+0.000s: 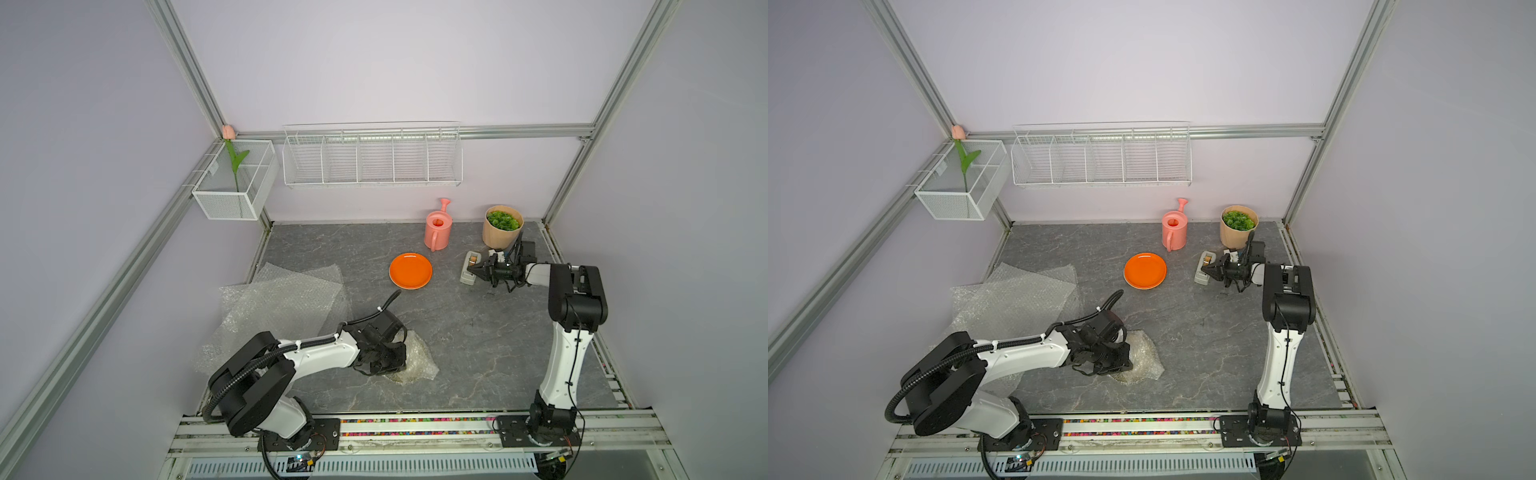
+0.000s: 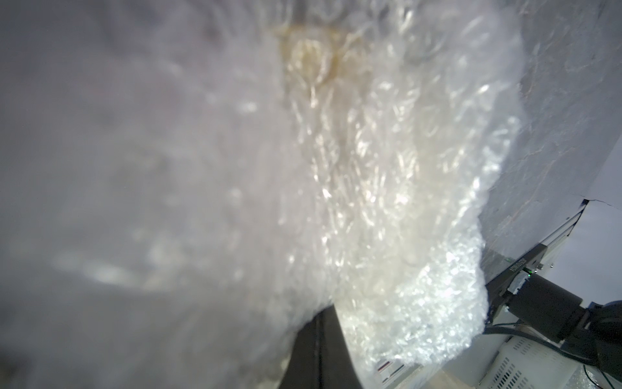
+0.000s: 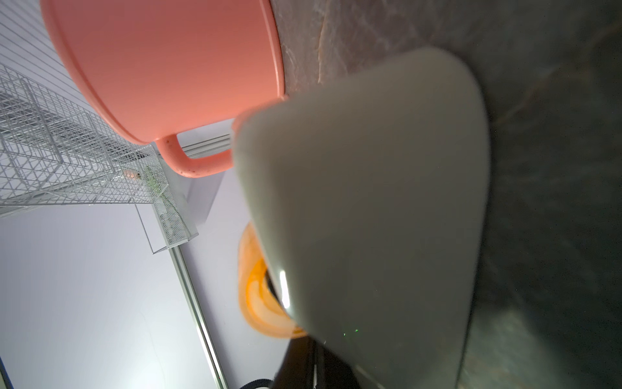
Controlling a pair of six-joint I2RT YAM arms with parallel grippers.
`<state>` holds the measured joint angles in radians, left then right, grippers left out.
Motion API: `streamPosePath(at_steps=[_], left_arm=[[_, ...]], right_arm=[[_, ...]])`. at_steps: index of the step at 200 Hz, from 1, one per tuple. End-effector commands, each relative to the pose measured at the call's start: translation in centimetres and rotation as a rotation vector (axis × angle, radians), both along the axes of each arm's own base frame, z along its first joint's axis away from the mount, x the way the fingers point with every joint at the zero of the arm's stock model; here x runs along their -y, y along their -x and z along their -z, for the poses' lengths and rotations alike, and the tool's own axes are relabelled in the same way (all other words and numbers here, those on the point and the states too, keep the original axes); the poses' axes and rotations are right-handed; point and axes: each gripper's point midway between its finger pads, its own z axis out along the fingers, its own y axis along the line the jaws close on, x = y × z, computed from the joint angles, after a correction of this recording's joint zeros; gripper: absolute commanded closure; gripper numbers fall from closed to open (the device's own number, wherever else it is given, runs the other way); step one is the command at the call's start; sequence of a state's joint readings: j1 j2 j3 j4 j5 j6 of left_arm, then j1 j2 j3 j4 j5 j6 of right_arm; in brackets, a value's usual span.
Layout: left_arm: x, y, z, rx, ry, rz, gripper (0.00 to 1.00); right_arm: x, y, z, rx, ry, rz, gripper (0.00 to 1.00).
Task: Wrap dinner plates in bubble wrap
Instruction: Pull the tape from the tape cutter.
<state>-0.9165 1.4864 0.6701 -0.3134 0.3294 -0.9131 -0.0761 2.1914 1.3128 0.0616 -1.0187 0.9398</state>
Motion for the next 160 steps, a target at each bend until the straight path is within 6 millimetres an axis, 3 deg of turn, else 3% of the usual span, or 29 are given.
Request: streamPosePath(at_steps=[1,37,84,160], left_arm=[[-3.2,2.0,2.6,-0.081,-0.143,-0.019,1.00],[-3.3,2.1,2.6,-0.079,-0.146,-0.014,1.00],[-3.4,2.1,2.6,-0.080,-0.148,-0.012,1.00],[-3.5,2.2,2.6,-0.077,-0.143,-0.012,1.00]], right_arm=[[0.1,-1.3,-3.7,0.096,0.003,0.025,0.93],[-0.2,-1.0,-5.0,0.111,0.002,0.018,0.93],[-0.7,0.4,-4.9,0.099,0.008,0.005,0.93],[-3.1,6.1,-5.0,0.064,0.041,-0.034,0.93]])
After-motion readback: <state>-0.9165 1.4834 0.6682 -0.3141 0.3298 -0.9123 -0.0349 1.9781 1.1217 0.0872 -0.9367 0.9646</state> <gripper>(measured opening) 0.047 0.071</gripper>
